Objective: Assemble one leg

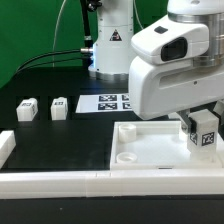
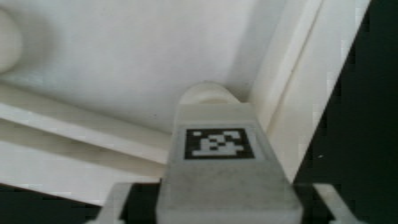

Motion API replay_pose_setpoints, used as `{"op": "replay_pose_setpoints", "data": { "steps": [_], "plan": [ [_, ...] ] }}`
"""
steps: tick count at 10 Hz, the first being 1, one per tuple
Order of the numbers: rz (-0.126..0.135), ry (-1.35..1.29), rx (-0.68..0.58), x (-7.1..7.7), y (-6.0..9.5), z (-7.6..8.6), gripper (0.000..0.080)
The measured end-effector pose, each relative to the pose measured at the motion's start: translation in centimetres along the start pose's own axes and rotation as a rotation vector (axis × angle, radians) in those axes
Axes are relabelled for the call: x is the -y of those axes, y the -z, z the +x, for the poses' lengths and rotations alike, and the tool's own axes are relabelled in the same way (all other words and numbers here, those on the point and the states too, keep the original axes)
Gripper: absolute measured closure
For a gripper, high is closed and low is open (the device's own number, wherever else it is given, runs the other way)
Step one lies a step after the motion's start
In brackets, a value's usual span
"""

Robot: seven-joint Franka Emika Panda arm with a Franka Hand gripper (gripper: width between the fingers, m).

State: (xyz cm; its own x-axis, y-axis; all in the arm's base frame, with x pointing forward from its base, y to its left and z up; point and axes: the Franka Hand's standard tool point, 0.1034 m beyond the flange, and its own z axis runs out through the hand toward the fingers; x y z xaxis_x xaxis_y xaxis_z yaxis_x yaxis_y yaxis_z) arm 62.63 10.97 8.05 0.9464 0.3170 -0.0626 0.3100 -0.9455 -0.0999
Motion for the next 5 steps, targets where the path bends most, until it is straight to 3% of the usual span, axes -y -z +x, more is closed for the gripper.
{"op": "replay_pose_setpoints", "data": {
  "steps": [3, 5],
  "plan": [
    [0.001, -0.047, 0.000, 0.01, -0.01, 0.00, 0.0508],
    [0.009, -0.252, -0.003, 0.15, -0.07, 0.02, 0.0508]
  ]
}}
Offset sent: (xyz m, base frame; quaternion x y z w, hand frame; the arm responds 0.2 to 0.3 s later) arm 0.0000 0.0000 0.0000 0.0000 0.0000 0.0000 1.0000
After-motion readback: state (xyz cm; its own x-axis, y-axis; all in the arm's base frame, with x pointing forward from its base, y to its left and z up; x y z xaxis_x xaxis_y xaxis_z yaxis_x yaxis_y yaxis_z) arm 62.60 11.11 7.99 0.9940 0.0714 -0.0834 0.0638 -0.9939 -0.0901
